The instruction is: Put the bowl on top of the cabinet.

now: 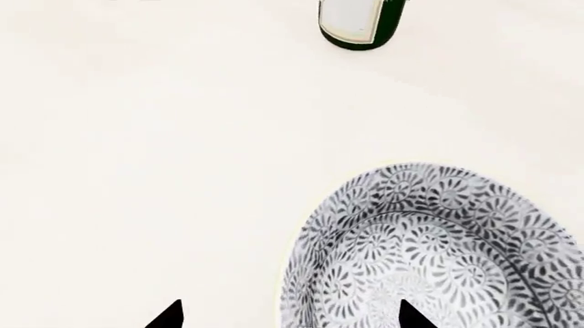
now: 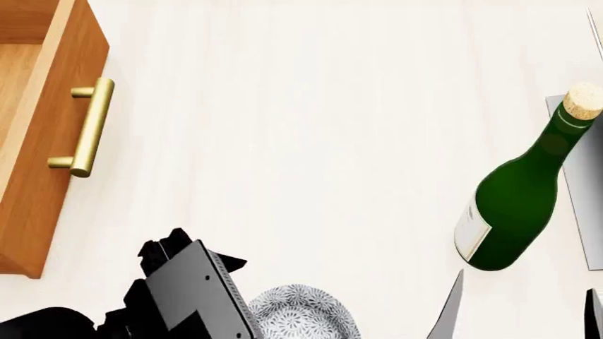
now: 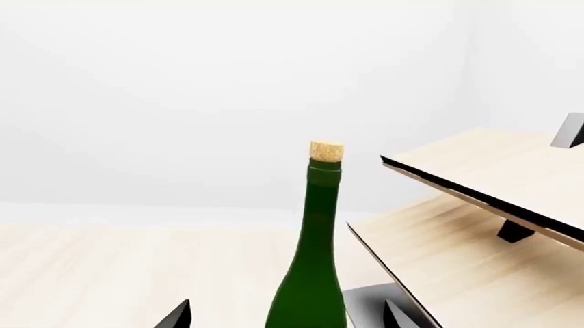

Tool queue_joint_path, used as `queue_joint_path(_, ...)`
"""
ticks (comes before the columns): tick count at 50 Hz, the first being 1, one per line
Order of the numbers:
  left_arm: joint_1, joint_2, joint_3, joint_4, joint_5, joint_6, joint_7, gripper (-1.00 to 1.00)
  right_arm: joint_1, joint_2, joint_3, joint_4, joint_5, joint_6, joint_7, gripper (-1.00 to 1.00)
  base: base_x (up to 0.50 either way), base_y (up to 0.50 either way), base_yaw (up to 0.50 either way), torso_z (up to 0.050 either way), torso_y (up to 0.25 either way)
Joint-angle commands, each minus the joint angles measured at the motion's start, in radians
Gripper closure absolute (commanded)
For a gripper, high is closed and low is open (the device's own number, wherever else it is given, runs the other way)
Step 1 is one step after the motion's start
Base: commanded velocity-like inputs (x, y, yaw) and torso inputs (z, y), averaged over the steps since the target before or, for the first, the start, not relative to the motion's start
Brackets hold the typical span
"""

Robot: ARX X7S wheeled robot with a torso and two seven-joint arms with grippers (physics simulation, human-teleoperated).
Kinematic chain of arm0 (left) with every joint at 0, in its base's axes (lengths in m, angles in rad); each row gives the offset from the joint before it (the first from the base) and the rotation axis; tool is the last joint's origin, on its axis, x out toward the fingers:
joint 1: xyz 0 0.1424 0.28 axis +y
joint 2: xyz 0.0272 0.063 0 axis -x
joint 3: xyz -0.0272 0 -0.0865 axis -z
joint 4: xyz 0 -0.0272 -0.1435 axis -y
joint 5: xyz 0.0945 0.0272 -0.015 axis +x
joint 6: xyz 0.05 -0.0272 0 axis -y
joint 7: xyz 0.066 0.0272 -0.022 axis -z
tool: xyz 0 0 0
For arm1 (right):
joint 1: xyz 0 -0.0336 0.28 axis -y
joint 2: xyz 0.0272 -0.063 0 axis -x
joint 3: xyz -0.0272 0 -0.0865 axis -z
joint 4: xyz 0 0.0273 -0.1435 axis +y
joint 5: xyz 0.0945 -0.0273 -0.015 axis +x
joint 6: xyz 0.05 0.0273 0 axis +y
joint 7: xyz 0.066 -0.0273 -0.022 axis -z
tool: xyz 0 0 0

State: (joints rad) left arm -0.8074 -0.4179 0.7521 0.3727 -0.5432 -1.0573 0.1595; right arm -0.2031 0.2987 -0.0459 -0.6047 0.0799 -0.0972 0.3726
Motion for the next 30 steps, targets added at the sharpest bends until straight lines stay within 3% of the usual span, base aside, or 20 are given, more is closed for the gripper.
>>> queue_joint_path(1,-0.03,0.01,0.11,-0.092,0.095,0.056,0.055,-1.0,-0.001,0.005,-0.004,-0.001,0.003,-0.001,0.002,-1.0,0.0,0.0,0.0,0.0,0.0)
queue_joint_path(26,-0.04,0.005,0.214,-0.196,0.178,0.151,0.08,-1.0,-0.001,0.013,-0.016,0.002,-0.001,-0.007,0.011,-1.0,0.0,0.0,0.0,0.0,-0.005)
queue_joint_path(27,-0.039,0.005,0.213,-0.198,0.178,0.154,0.08,1.0,-0.001,0.013,-0.017,0.002,-0.001,-0.008,0.011,-1.0,0.0,0.0,0.0,0.0,-0.01)
queue_joint_path(30,-0.032,0.0,0.218,-0.191,0.188,0.174,0.075,1.0,-0.002,0.014,-0.018,0.003,-0.002,-0.009,0.012,-1.0,0.0,0.0,0.0,0.0,-0.004)
